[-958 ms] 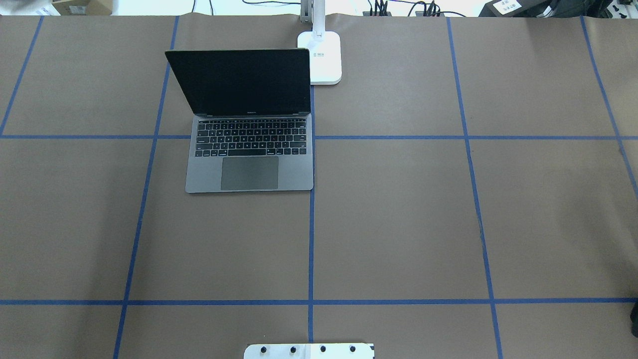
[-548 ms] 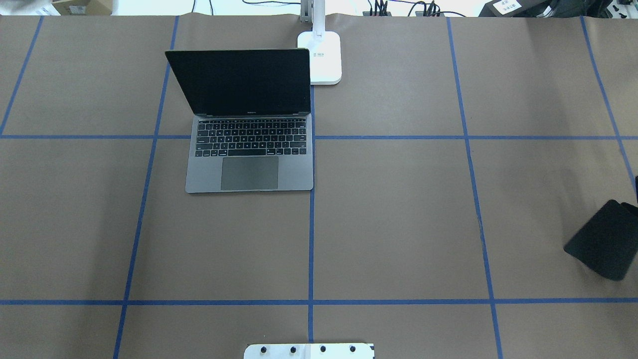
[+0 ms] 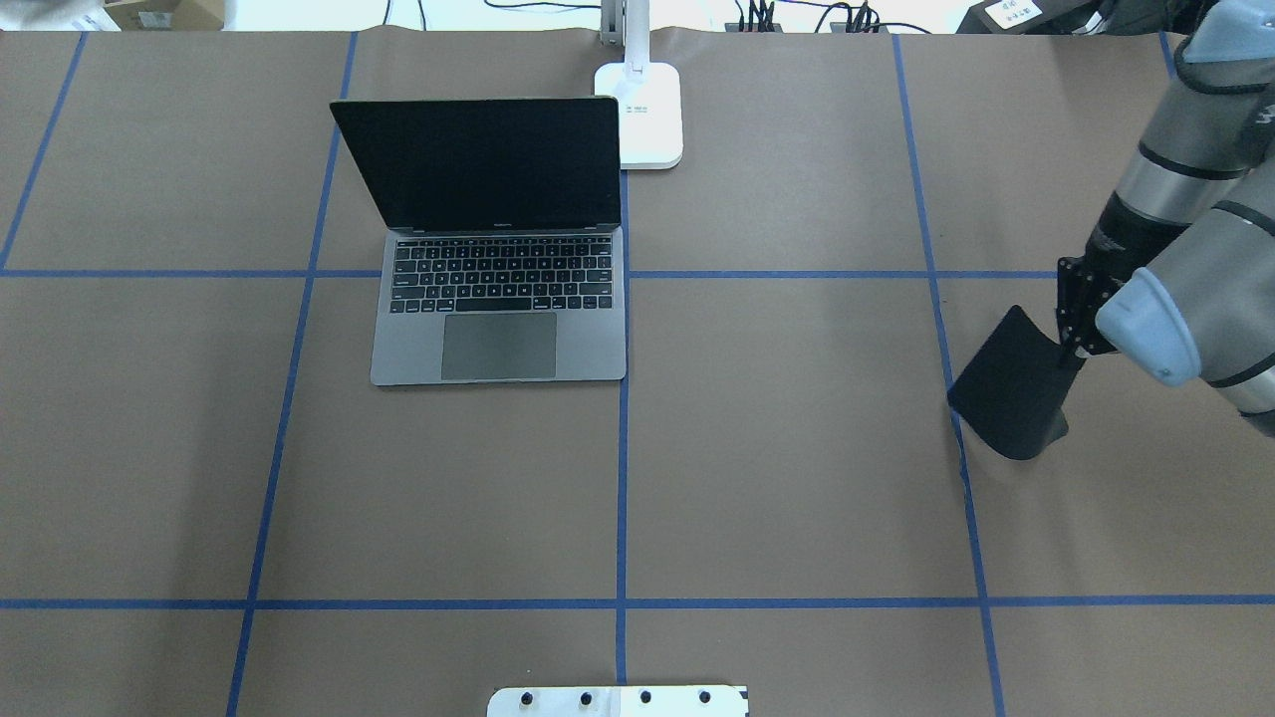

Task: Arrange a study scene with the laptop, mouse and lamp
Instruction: 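Lower the black mouse pad with the right gripper beside the laptop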

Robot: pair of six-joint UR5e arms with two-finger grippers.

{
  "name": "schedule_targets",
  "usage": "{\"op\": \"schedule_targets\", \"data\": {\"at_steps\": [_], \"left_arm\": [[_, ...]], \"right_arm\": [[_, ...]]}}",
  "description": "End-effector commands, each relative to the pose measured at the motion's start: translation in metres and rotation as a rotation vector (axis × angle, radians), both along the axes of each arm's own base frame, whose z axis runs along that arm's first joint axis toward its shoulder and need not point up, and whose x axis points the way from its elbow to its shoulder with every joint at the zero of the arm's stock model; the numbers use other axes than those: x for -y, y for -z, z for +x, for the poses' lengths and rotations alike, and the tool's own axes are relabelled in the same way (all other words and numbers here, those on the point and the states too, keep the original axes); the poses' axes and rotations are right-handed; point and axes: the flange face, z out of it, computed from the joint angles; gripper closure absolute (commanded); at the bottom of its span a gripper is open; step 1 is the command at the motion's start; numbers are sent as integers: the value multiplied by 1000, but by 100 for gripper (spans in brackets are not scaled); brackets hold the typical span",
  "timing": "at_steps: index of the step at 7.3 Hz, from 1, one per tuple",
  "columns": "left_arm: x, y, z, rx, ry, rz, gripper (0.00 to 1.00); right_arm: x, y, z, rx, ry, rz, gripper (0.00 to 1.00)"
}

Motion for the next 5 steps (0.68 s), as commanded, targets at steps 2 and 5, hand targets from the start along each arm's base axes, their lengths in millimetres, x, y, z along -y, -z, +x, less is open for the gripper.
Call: {"op": "schedule_targets", "data": {"at_steps": [2,5], "left_arm": [[-1,-5,0,-1,1,-10,0],[-1,-5,0,-2,1,-10,0]], "right_arm": [[0,69,-70,62,-121,106,100],[47,65,-106,27,-198,209,100]]}}
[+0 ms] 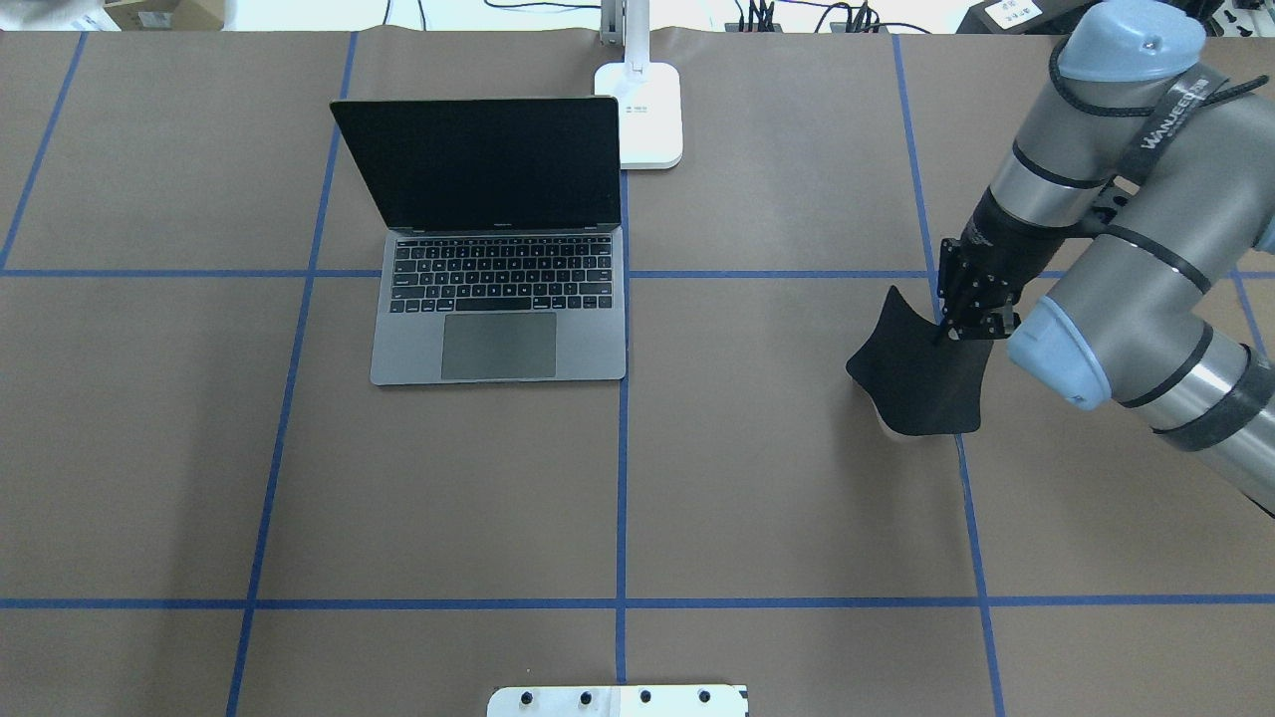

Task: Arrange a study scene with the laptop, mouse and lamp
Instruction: 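Lower the black mouse pad with the right gripper beside the laptop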

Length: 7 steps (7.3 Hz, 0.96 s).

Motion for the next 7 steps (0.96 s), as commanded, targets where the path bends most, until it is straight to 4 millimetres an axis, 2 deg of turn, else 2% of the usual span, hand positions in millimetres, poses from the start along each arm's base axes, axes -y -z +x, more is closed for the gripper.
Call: {"op": "schedule_targets", "data": {"at_steps": [1,2,4,5,6,7], "left_arm": [[1,1,1,-1,0,0,0],[1,-2,1,-1,-2,-5,0],[1,-2,1,-1,0,-5,0],[1,-2,1,-1,0,-5,0],[1,-3,1,-1,0,-8,0],[1,-3,1,-1,0,-8,0]], "right_arm": [[29,-20,-14,-53,-59,79,100],[37,-37,-15,-101,-73,92,100],[53,-57,-14,-120,-95,109,100],[60,-61,-5,-139,-104,128,100],[70,-66,-12,-168,-115,135,100],[84,-58,-22,-165,-126,141,100]]}}
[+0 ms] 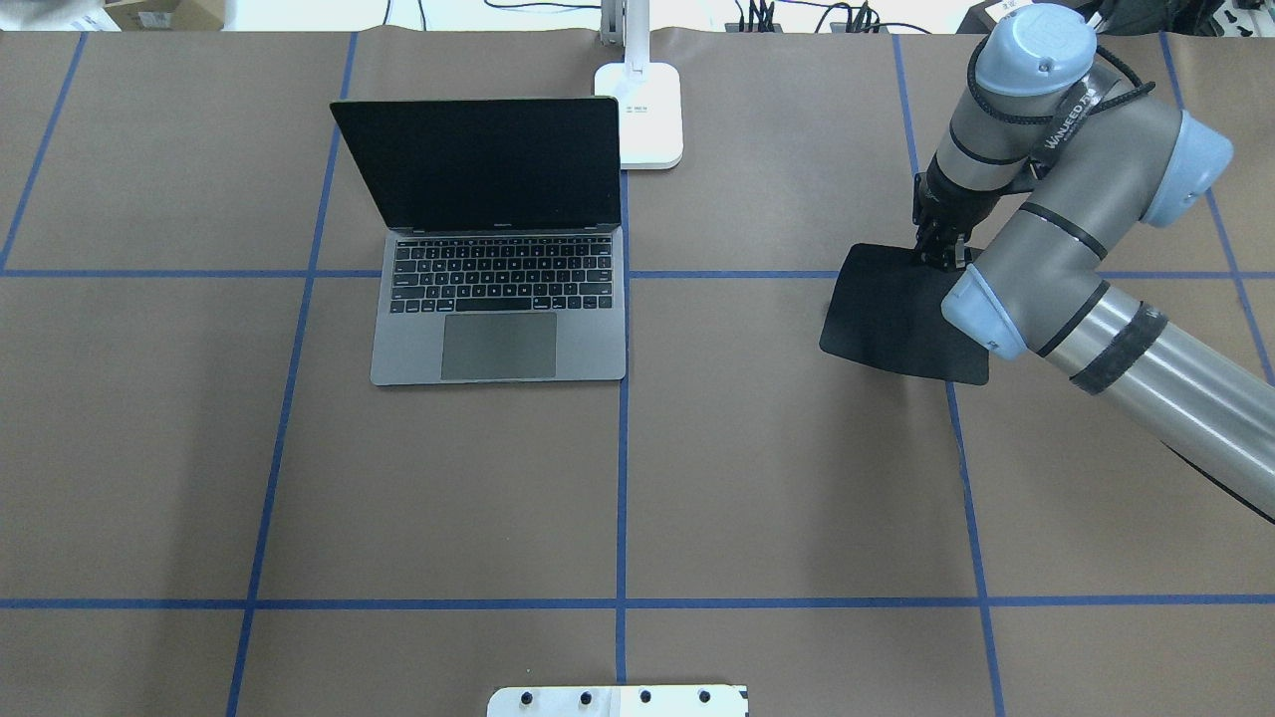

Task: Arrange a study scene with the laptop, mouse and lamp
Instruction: 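Lower the black mouse pad with the right gripper beside the laptop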

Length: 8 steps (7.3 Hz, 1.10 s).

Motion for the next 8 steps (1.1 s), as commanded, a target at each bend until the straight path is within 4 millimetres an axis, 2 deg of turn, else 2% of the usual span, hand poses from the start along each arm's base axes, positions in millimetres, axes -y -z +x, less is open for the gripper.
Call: {"op": "schedule_targets", "data": {"at_steps": [1,2,3,4,6,8], "left_arm": [[0,0,0,0,0,-1,0],[0,0,0,0,0,-1,0],[0,0,0,0,0,-1,0],[0,0,0,0,0,-1,0],[-1,-5,0,-1,0,-9,0],[-1,-7,1,-1,-1,-15,0]], "right_arm": [[17,10,-12,-4,-13,17,100],[17,23,-20,7,-5,30,100],[11,38,-37,26,-9,28,100],[-4,55,-66,60,-25,18,100],[-29,74,-105,120,-64,-11,100],[-30,110,-133,124,-165,-52,100]]}}
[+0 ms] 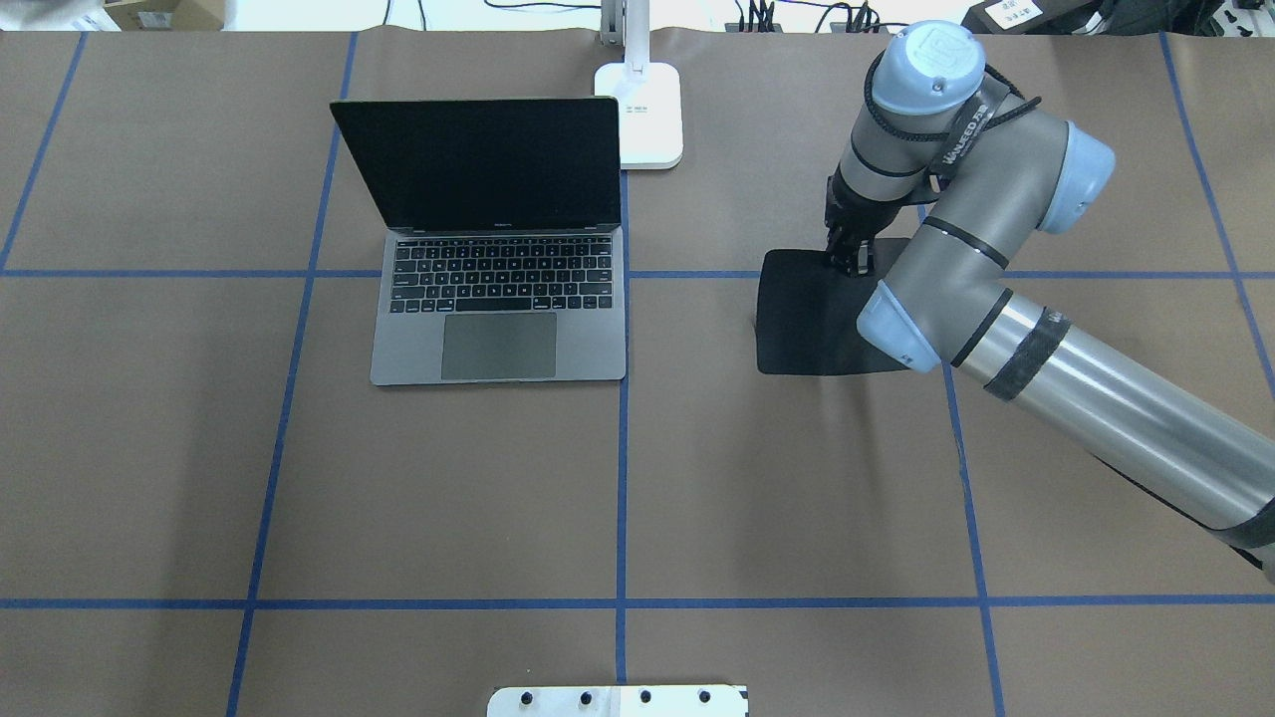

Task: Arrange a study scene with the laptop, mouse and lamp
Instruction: 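Lower the black mouse pad with the right gripper beside the laptop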

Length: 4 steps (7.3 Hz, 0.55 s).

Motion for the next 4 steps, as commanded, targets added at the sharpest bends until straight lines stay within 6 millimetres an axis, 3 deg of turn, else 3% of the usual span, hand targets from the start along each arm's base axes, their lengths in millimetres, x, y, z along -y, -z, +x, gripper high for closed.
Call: {"op": "schedule_targets", "data": {"at_steps": [1,2,4], "left_arm": [[0,-5,1,-1,-1,-10,0],[0,-6,1,-1,-1,-12,0],[3,-11,0,-3,-1,-21,0]], "right_arm": [[3,40,-37,6,-89,-48,100],[8,54,-46,7,-109,-50,100],[2,50,-59,2,-106,-29,100]]}}
